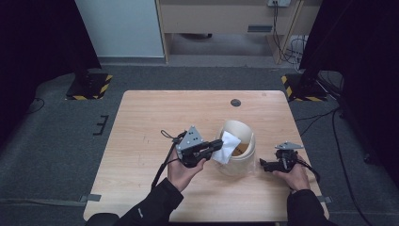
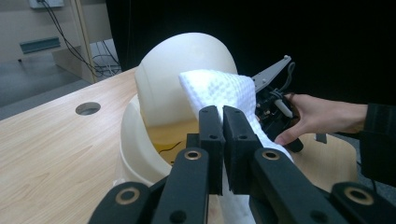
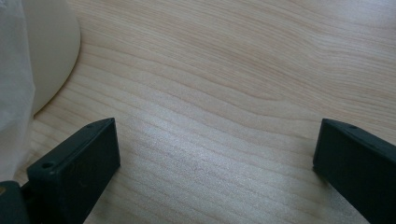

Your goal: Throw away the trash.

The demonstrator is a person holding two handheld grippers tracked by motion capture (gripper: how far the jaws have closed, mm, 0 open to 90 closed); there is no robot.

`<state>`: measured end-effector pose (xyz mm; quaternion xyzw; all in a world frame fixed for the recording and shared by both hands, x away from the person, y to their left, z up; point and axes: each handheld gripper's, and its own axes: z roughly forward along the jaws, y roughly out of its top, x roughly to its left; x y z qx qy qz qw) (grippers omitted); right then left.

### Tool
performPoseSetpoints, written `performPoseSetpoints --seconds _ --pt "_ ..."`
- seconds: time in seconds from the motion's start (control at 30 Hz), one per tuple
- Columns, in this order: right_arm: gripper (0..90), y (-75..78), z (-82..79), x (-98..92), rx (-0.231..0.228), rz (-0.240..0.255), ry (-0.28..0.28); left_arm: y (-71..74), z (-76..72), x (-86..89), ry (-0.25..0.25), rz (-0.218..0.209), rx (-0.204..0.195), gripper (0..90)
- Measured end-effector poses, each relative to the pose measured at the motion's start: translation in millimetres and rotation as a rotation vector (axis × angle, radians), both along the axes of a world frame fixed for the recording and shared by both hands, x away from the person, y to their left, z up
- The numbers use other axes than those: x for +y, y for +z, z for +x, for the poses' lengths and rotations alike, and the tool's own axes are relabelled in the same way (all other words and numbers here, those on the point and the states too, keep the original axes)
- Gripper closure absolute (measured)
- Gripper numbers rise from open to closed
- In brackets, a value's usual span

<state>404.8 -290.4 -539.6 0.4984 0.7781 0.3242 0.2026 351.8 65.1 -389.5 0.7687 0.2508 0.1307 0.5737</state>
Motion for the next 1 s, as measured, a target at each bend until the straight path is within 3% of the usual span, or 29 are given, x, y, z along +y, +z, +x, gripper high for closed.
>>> performPoseSetpoints --seconds 0.33,0.83,1.0 --pt "0.7 0.1 0.0 0.1 0.001 0.001 -0.002 -9.5 10.0 -15.6 0.006 0.033 0.005 86.5" --pt "0.7 0.1 0.0 0.1 0.001 0.001 -0.001 -18.4 19.7 -25.7 0.034 0.09 0.015 86.7" --pt "0.7 0.1 0.0 0.1 0.001 0.001 -0.001 -22.8 22.1 -27.9 0.044 0.129 0.026 86.6"
